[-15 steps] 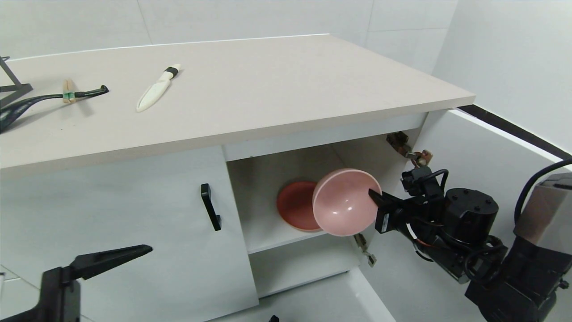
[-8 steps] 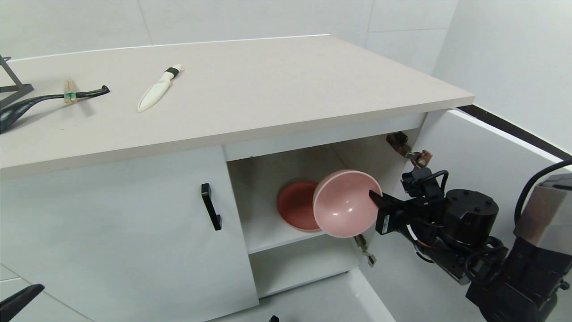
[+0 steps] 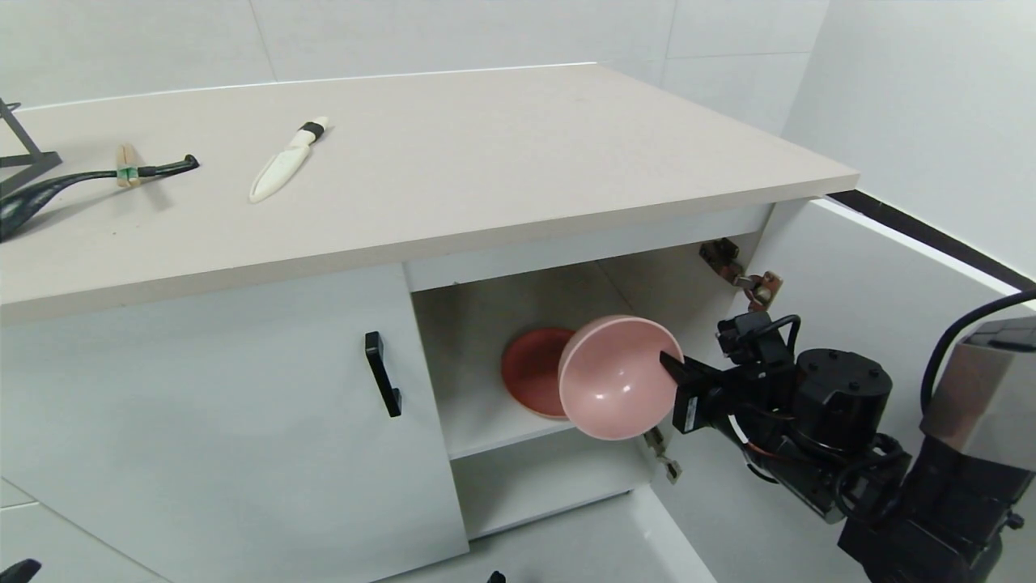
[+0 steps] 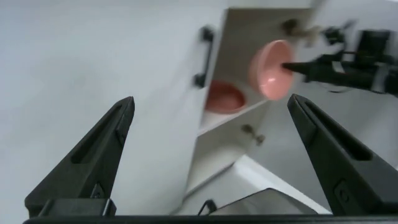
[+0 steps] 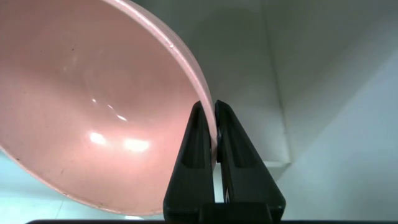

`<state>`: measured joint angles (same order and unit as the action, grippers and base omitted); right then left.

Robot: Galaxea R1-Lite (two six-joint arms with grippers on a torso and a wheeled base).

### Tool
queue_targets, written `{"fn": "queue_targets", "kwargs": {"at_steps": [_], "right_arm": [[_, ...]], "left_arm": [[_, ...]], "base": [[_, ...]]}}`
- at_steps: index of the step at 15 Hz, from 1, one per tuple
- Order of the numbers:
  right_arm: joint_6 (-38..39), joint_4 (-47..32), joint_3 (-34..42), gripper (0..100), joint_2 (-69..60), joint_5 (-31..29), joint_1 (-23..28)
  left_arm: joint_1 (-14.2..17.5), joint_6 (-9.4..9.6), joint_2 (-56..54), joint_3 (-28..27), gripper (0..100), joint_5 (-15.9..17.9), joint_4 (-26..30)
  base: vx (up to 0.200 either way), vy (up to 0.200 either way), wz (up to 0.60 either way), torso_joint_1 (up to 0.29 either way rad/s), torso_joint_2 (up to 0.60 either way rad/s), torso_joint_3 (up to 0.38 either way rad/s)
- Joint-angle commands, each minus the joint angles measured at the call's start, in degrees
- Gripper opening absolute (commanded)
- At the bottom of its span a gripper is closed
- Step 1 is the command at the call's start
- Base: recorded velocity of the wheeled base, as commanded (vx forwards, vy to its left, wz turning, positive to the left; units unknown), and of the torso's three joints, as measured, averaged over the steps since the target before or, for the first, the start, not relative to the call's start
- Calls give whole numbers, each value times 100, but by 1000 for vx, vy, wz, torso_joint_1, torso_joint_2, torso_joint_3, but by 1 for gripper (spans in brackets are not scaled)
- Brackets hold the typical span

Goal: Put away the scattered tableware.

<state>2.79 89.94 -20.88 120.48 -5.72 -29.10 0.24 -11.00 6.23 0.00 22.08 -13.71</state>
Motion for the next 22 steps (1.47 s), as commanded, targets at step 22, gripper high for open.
{"fn": "queue_targets", "kwargs": {"at_steps": [22], "right_arm": [[890, -618, -2227, 0, 1382, 730, 124]], "left_arm": [[2, 1117, -614, -9, 100, -1970, 1398]], "base": [[0, 0, 0, 0, 0, 0]]}}
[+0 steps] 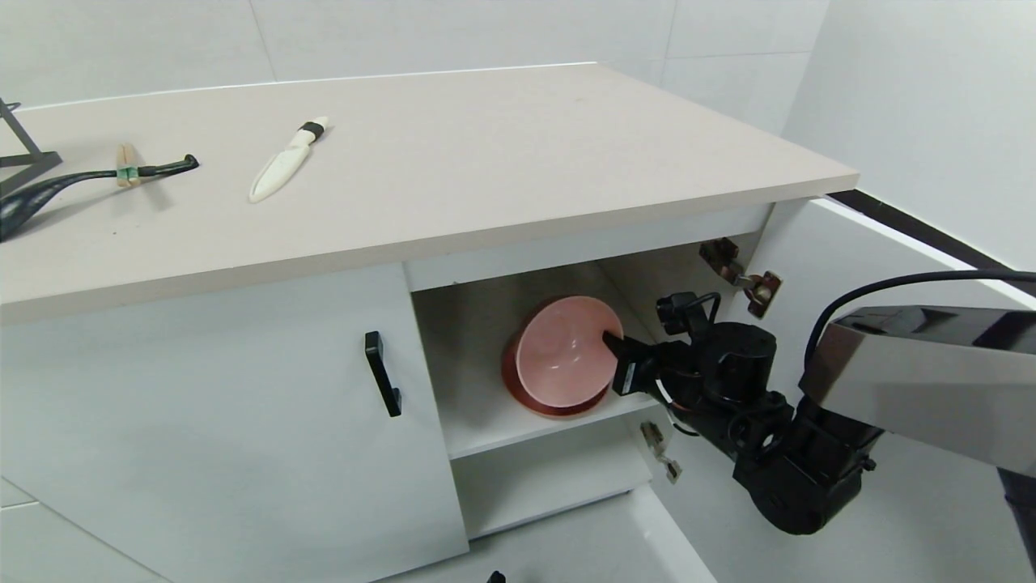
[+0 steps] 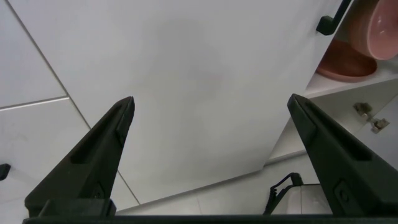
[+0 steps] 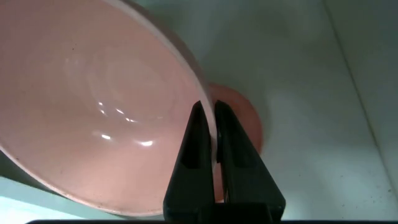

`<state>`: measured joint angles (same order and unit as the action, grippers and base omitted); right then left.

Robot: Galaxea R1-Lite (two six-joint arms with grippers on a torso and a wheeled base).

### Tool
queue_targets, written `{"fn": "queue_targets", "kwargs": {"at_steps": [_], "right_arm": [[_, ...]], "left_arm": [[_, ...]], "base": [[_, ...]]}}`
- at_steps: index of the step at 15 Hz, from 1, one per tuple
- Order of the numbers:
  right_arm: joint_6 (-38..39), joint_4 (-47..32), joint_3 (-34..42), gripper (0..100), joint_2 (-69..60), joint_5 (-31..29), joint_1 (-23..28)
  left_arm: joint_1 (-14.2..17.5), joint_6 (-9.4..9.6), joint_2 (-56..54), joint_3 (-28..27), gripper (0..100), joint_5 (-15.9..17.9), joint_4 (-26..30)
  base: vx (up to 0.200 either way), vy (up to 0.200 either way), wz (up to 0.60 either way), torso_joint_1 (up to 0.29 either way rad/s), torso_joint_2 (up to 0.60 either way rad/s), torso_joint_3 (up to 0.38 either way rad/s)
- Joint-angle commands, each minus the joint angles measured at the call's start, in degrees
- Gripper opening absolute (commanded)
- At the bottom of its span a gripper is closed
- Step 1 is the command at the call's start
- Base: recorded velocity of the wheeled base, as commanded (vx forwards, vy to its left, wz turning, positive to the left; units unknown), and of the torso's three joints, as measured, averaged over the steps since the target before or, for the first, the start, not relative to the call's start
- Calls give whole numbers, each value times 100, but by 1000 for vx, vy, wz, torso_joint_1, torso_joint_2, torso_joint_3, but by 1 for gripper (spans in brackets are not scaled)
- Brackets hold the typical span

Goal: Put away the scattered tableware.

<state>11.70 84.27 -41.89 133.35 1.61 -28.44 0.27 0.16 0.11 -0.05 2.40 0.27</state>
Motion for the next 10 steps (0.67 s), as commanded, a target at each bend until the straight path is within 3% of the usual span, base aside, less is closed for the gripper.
{"fn": "queue_targets", "kwargs": {"at_steps": [1, 10], "right_arm": [[-1, -192, -215, 0, 147, 32, 128], [-80, -561, -540, 0, 604, 191, 322]], "left_arm": [[0, 2, -2, 5, 100, -3, 0], [0, 2, -2, 5, 100, -3, 0]], "base": [[0, 0, 0, 0, 0, 0], [0, 0, 0, 0, 0, 0]]}}
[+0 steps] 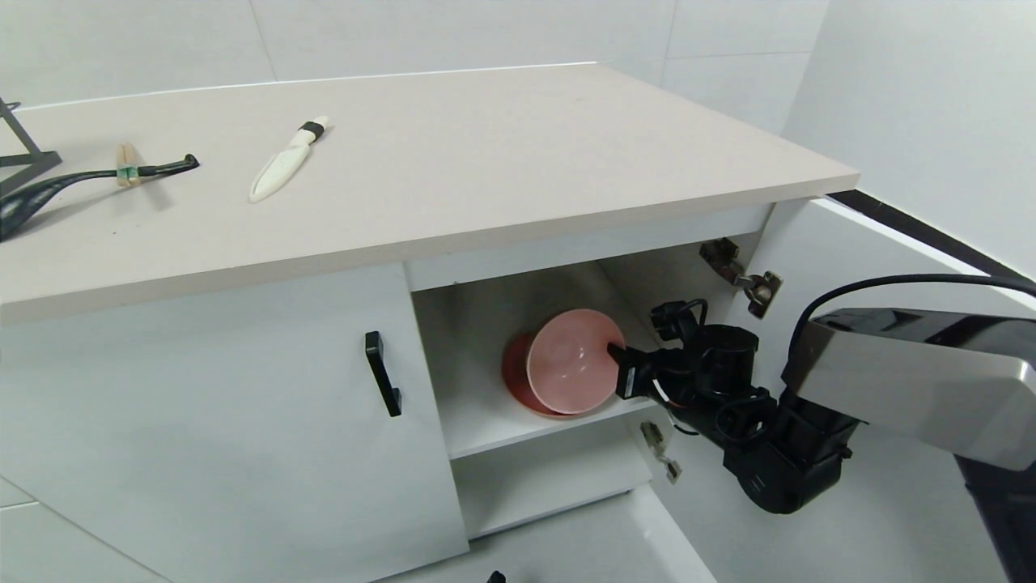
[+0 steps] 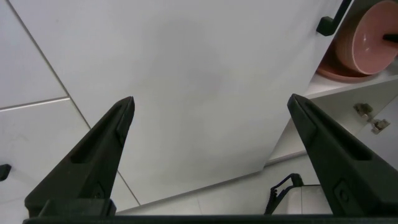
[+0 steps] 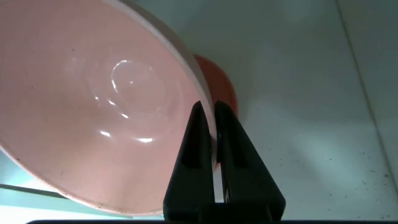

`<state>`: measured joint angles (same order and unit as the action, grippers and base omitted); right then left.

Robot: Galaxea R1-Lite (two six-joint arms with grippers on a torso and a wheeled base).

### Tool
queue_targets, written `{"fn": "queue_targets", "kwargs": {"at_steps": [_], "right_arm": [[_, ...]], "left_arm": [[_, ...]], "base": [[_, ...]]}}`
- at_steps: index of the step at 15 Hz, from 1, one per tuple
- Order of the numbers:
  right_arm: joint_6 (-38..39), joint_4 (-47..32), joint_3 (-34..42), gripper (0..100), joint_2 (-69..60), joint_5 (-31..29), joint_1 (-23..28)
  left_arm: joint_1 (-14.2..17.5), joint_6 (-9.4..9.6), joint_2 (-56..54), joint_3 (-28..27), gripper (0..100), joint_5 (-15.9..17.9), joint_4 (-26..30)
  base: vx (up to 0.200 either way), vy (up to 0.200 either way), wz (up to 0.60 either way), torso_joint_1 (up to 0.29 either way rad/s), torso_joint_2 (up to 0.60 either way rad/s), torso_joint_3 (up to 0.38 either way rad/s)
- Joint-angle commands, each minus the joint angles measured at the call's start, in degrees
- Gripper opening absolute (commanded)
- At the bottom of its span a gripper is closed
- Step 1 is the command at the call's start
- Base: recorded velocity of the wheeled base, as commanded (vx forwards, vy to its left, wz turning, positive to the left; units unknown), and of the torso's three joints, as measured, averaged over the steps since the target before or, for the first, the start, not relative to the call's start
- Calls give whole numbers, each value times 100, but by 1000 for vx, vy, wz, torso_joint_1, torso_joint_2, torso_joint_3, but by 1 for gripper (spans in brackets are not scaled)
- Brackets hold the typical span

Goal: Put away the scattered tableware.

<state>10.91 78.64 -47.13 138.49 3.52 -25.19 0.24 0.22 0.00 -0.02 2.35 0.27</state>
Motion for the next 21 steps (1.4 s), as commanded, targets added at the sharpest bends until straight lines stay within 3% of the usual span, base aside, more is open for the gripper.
{"fn": "queue_targets", "kwargs": {"at_steps": [1, 7, 8, 11, 14, 17, 21], "right_arm": [[-1, 11, -42, 0, 100, -18, -21], [-353, 362, -24, 0, 284, -18, -74], [-353, 371, -33, 100, 284, -18, -92], [-362, 485, -24, 100, 276, 8, -145], [-739, 1136, 204, 100, 100, -10, -259], [-1759, 1136, 969, 100, -603, -27, -531], [-1961, 1136, 2243, 100, -2247, -36, -1094]], "left_arm": [[2, -4, 9, -6, 100, 2, 0], [2, 4, 9, -6, 100, 2, 0], [2, -4, 9, -6, 100, 2, 0], [2, -4, 9, -6, 100, 2, 0], [2, -4, 9, -6, 100, 2, 0], [2, -4, 9, 2, 100, 2, 0], [2, -4, 9, 2, 100, 2, 0]], "base": [[0, 0, 0, 0, 0, 0], [0, 0, 0, 0, 0, 0], [0, 0, 0, 0, 0, 0], [0, 0, 0, 0, 0, 0], [0, 0, 0, 0, 0, 0], [0, 0, 0, 0, 0, 0], [0, 0, 0, 0, 0, 0]]}}
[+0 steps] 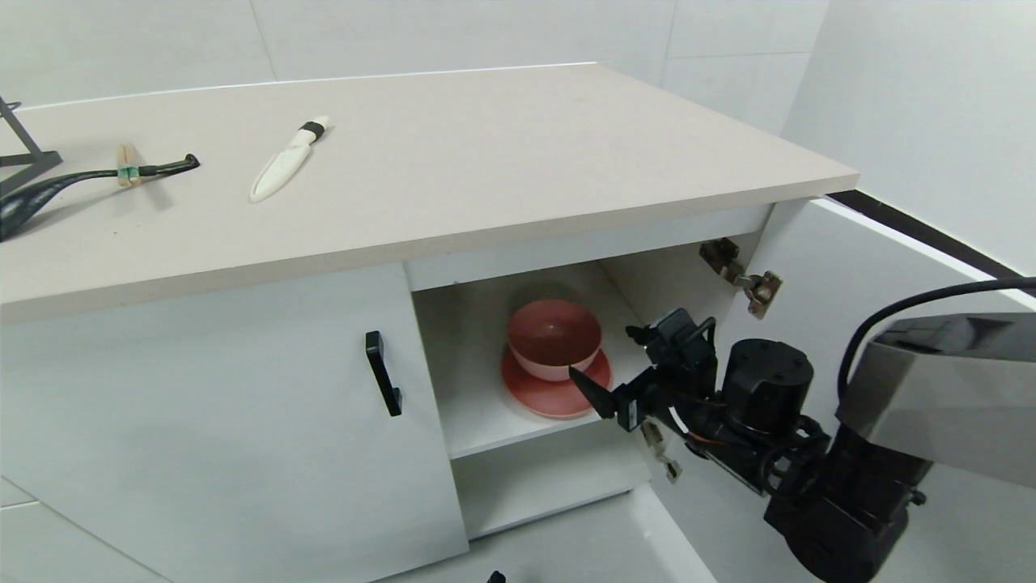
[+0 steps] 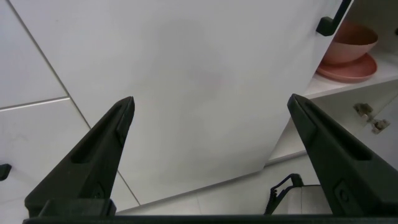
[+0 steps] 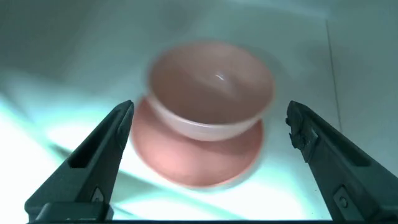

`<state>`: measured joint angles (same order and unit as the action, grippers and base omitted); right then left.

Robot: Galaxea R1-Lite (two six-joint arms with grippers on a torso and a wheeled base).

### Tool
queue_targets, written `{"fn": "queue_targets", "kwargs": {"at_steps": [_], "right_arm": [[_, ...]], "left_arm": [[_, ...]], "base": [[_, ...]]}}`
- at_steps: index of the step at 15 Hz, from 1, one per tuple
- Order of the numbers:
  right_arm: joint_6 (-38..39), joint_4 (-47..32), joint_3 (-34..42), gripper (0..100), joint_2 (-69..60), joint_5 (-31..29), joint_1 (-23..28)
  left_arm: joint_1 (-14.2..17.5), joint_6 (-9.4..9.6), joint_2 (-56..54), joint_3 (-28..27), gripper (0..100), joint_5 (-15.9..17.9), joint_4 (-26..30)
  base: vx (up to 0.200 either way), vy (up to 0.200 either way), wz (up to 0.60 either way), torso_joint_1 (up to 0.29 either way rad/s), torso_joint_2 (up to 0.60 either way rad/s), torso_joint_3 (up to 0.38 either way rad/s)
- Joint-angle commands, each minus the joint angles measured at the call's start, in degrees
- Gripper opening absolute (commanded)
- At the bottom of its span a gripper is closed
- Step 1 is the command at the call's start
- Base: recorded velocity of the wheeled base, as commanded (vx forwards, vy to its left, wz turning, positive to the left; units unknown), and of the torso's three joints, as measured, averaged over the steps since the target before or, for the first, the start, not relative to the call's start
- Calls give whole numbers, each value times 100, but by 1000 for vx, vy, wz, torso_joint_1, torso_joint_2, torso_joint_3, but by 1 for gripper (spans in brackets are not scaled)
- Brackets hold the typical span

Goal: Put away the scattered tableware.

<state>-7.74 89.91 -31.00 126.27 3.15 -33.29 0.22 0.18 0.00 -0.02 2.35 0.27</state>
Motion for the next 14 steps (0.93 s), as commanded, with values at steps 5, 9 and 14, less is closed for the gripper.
{"fn": "queue_targets", "kwargs": {"at_steps": [5, 9, 14], "right_arm": [[-210, 9, 2450, 100, -2731, -7, -380], [-210, -659, 3100, 100, -4726, -376, 227], [124, -3427, 3100, 100, -6650, -525, 1580]], "left_arm": [[4, -1, 9, 2, 100, 2, 0], [4, 8, 9, 2, 100, 2, 0], [4, -1, 9, 2, 100, 2, 0]], "base": [[0, 0, 0, 0, 0, 0], [0, 0, 0, 0, 0, 0], [0, 0, 0, 0, 0, 0]]}}
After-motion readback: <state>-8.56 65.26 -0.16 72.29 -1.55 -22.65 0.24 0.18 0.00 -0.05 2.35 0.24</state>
